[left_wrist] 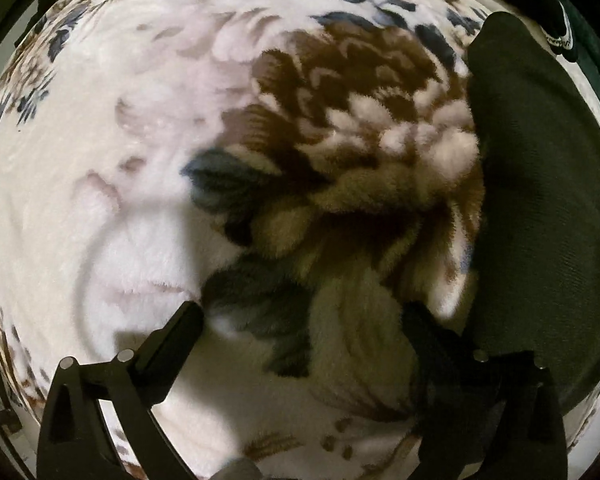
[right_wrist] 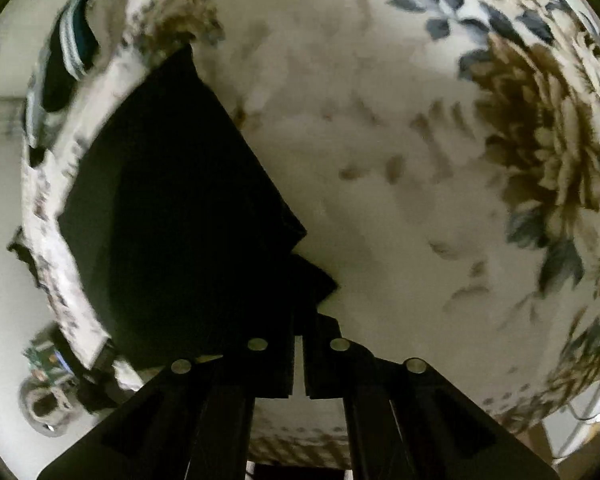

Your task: Fold small clothes

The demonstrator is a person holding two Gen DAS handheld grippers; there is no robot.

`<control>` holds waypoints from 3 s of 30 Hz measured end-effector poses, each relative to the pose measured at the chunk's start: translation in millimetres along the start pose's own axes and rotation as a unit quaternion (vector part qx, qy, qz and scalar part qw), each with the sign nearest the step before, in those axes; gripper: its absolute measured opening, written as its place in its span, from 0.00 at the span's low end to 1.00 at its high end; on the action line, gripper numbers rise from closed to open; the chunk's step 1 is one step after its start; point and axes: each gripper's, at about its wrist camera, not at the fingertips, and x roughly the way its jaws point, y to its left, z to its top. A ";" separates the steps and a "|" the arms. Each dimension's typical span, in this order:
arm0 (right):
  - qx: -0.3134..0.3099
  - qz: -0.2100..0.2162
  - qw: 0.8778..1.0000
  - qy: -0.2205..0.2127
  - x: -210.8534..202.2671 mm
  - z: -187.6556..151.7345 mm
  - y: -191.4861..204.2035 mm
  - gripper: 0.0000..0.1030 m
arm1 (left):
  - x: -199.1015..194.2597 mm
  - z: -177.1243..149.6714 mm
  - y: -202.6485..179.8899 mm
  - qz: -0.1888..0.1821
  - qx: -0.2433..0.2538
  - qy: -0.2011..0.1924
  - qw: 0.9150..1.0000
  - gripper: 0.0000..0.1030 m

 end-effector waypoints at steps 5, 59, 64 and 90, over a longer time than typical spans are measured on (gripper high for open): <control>-0.015 -0.008 0.999 0.032 25.8 6.0 0.1 0.03 | 3.2 5.8 2.2 -0.005 0.006 0.019 1.000 1.00; -0.139 0.347 0.914 0.158 90.2 56.2 60.1 0.33 | -16.7 93.0 -64.0 -0.356 -0.010 -0.021 0.934 0.23; -0.135 0.349 0.917 0.134 58.2 41.2 67.8 0.30 | -43.8 107.9 -67.7 -0.358 -0.002 -0.029 0.933 0.22; -0.157 0.333 0.929 0.022 -44.8 274.4 292.2 0.29 | -82.1 488.1 -131.0 -0.273 0.107 -0.075 0.953 0.26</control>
